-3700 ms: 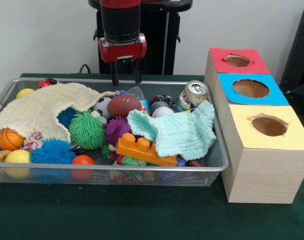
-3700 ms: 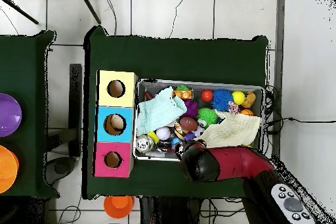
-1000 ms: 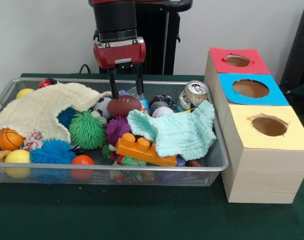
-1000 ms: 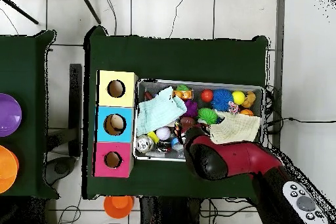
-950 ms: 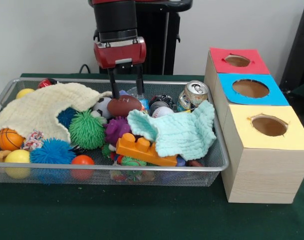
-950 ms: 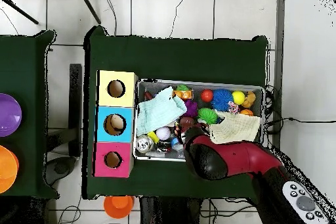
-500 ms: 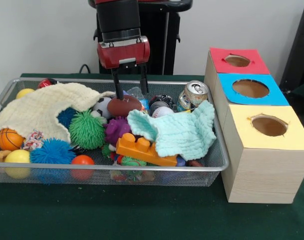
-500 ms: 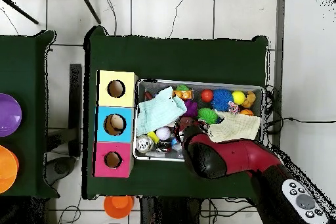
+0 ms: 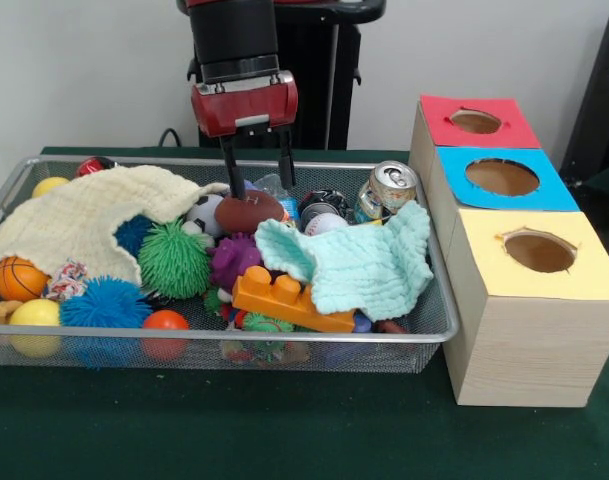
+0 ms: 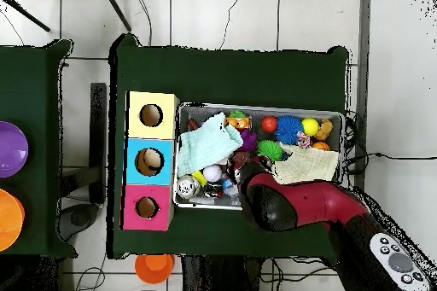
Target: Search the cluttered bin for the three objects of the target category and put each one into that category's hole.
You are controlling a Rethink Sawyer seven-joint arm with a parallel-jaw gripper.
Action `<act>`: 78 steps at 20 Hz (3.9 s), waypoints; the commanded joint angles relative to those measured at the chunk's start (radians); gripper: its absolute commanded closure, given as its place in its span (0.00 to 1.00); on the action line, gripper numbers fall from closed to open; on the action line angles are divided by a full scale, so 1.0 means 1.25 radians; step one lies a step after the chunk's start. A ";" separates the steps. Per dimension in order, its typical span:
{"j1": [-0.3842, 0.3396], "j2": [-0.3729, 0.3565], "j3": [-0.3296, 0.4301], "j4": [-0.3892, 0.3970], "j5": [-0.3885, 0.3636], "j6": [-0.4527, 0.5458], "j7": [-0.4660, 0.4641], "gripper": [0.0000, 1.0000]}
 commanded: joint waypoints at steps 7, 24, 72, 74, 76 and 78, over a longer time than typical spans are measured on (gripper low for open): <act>0.002 0.044 0.054 0.015 0.011 0.246 -0.084 0.00; 0.243 0.074 -0.135 -0.065 -0.068 0.259 0.079 0.00; 0.198 0.157 -0.199 -0.159 -0.293 0.134 -0.002 0.00; 0.194 0.171 -0.197 -0.158 -0.288 0.142 -0.002 0.00; 0.192 0.180 -0.194 -0.156 -0.279 0.150 -0.003 0.00; 0.197 0.185 -0.197 -0.154 -0.278 0.148 0.002 0.00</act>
